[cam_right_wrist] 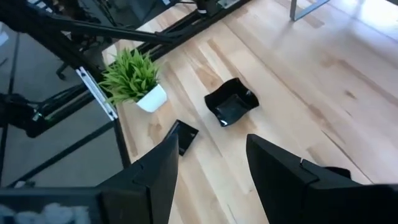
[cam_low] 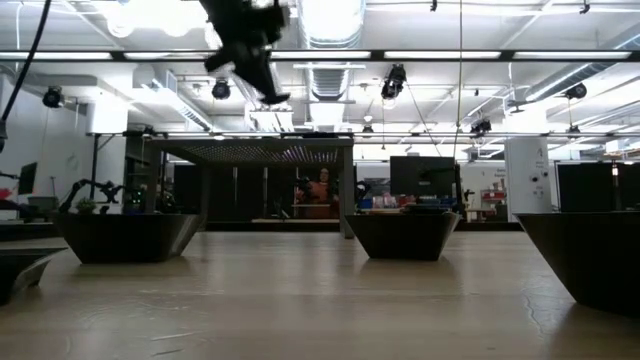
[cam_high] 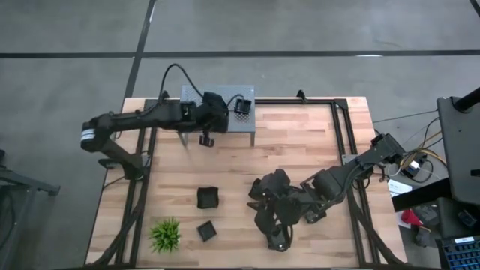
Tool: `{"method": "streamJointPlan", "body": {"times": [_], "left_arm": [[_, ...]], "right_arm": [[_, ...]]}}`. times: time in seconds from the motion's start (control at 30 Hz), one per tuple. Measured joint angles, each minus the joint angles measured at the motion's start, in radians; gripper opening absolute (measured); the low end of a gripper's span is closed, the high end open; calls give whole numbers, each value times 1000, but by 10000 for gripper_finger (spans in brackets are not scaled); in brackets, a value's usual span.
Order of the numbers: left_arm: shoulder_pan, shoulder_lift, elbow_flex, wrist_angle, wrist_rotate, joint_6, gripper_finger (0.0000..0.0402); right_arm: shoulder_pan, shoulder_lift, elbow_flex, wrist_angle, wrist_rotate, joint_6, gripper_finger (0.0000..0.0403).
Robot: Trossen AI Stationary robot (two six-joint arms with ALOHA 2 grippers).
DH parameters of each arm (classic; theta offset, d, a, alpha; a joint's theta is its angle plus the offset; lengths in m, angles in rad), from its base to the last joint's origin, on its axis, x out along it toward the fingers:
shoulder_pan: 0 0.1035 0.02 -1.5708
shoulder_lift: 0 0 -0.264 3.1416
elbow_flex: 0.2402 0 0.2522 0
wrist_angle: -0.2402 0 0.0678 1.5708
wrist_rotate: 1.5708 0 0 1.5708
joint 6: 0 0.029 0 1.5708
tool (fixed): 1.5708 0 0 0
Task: Pick & Place Mini shaped plates
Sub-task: Stack the drop-shaped plate on the other drop plate on the shelf
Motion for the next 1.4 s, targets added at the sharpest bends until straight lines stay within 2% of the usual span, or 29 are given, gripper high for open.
{"method": "streamJointPlan", "body": {"times": [0.23, 0.4, 0.5, 0.67, 0.93, 1.4], "left_arm": [[-202, -53, 30, -47, -1, -13, 0], [-368, -85, 28, -61, -132, -7, 0], [-455, -86, 27, -64, -155, 6, 0], [-554, -60, 21, -64, -159, 11, 0], [-598, -31, 19, -63, -147, 10, 0], [-597, -32, 19, -63, -128, 3, 0]], "right_arm": [[-33, -9, 0, -17, 41, 75, 187], [-66, -26, 0, -14, 103, 152, 187], [-99, -28, 3, 29, 122, 221, 187], [-165, -29, 3, 127, 53, 252, 187], [-244, -15, 3, 151, -55, 282, 187], [-284, -4, 1, 146, -65, 260, 187]]}}
